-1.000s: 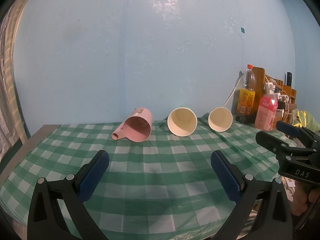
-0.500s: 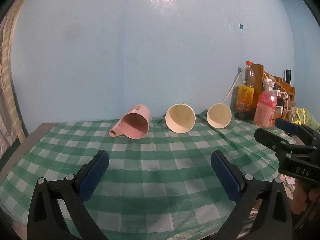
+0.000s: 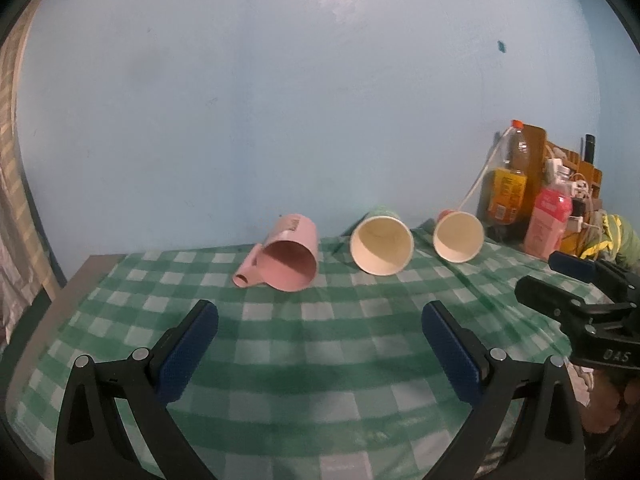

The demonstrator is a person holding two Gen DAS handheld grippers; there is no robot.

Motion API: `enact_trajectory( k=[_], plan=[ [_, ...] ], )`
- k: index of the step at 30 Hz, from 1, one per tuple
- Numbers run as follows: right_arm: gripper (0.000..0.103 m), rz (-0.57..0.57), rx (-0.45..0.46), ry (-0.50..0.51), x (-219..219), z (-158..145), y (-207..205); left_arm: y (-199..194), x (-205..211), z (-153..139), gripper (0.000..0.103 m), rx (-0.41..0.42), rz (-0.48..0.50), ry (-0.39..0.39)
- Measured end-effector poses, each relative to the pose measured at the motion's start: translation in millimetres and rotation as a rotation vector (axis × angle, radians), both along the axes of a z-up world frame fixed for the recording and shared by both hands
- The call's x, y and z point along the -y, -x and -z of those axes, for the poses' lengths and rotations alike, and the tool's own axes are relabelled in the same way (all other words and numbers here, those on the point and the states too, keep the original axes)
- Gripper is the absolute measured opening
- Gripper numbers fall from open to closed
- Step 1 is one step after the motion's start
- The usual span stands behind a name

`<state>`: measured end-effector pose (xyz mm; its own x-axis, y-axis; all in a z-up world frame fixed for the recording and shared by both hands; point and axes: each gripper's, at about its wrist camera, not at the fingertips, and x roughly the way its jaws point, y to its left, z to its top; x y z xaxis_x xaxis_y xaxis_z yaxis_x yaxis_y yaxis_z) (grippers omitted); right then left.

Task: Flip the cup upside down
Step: 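Move the right gripper to the pink mug and close on its body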

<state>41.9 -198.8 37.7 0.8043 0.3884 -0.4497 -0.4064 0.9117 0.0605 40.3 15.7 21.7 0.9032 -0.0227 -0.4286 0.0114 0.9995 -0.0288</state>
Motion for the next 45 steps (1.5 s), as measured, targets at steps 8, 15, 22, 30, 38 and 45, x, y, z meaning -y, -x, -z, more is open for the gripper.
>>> enact_trajectory(
  k=[8, 15, 22, 30, 38, 45],
  plan=[
    [0.088, -0.044, -0.086, 0.009, -22.3, -27.0, -46.2, -65.4, -21.1, -11.2, 0.103, -0.17, -0.02, 0.001],
    [0.088, -0.089, -0.203, -0.018, -45.1, -45.7, -93.6, -116.0, -31.4, -18.1, 0.103, -0.292, -0.034, 0.002],
    [0.088, -0.104, -0.346, -0.082, -62.2, -43.2, -142.6, -160.2, -32.1, -17.3, 0.103, -0.376, -0.056, -0.027],
    [0.088, -0.09, -0.452, -0.11, -70.6, -33.0, -187.9, -219.1, -37.9, 4.2, 0.103, -0.494, -0.048, 0.033],
    [0.088, -0.04, -0.489, -0.102, -74.4, -25.1, -210.4, -248.5, -43.7, 31.7, 0.103, -0.555, -0.057, 0.06],
    [0.088, -0.034, -0.52, -0.116, -68.9, -12.8, -211.4, -271.2, -50.1, 46.8, 0.099, -0.626, -0.047, 0.059]
  ],
)
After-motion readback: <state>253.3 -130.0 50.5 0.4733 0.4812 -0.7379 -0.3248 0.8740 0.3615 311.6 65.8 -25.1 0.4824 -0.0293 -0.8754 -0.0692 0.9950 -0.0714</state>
